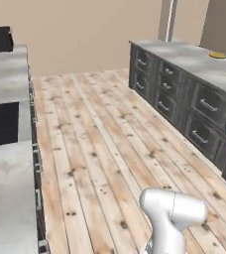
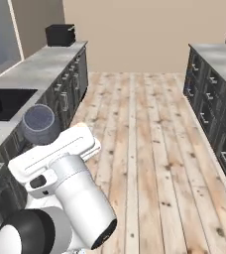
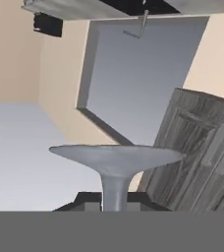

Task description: Retrieve the wine glasses from the counter and place one next to each plate.

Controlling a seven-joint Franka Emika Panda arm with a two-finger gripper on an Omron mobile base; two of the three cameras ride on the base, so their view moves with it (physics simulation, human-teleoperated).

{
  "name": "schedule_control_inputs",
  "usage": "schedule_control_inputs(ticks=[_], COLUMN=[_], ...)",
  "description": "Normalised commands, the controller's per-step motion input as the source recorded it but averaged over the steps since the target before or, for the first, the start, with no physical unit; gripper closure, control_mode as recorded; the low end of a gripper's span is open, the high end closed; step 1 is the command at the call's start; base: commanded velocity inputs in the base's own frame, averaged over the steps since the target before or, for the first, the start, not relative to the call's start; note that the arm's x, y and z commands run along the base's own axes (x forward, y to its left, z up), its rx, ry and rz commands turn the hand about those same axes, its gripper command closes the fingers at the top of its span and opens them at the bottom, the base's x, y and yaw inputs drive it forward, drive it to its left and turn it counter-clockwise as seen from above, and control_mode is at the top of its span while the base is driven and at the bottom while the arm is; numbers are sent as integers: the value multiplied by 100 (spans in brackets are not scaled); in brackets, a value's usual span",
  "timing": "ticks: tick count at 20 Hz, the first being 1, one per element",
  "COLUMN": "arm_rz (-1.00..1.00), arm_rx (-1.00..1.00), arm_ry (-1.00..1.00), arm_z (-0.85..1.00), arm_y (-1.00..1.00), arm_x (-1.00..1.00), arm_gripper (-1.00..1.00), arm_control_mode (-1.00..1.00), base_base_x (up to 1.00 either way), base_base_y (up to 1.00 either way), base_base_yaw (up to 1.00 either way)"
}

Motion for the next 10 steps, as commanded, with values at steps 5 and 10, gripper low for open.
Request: schedule_control_inputs(ticks=[5,10], arm_rz=[0,0], arm_rx=[0,0], arm_ry=[0,0], arm_z=[0,0], arm_y=[0,0], arm_x=[0,0], arm_gripper=[100,100], arm_control_mode=[100,100], base_base_x=[-14,-30], base_base_y=[-32,-23], base_base_yaw=[-87,-79])
